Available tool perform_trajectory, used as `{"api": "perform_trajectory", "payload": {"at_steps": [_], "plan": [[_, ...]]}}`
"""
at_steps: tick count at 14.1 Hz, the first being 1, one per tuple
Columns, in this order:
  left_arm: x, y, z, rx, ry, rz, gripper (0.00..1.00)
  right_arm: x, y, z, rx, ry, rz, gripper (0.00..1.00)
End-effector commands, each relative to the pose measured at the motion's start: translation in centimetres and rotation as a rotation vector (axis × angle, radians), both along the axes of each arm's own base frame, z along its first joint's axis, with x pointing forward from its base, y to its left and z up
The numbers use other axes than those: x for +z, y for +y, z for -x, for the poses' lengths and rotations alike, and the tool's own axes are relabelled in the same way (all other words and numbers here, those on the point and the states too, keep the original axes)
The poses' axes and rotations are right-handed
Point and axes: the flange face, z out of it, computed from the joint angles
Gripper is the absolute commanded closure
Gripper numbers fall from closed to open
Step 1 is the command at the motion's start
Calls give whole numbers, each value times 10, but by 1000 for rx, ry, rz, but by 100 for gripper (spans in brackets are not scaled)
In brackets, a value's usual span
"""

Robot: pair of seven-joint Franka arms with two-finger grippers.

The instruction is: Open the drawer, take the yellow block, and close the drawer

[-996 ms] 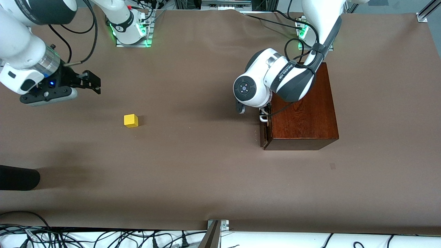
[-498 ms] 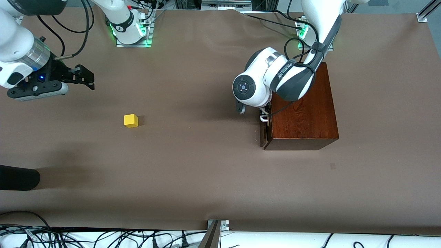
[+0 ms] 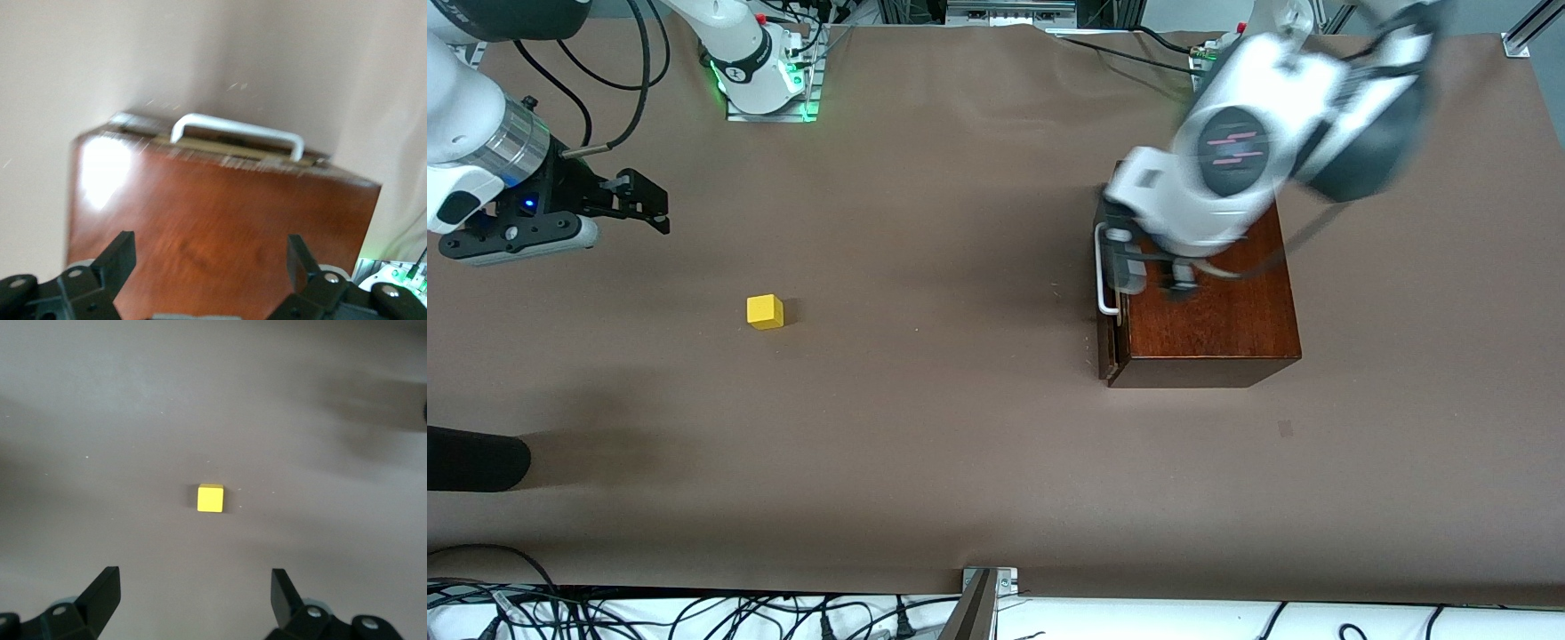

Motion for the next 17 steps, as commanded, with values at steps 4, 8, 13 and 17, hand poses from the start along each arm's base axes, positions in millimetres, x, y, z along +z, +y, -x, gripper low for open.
{"api": "perform_trajectory", "payload": {"at_steps": [4,8,13,17], "plan": [[82,161,-44,304,-147,55,0,7,3,-1,19,6,-6,0],[115,194,-21,654,-249,29,0,12,-2,1,12,9,-2,0],[97,220,37,1228,-239,-69,0,21,-2,7,33,33,0,0],[85,231,50,1255,-214,-95,0,20,-5,6,81,31,20,0]]}}
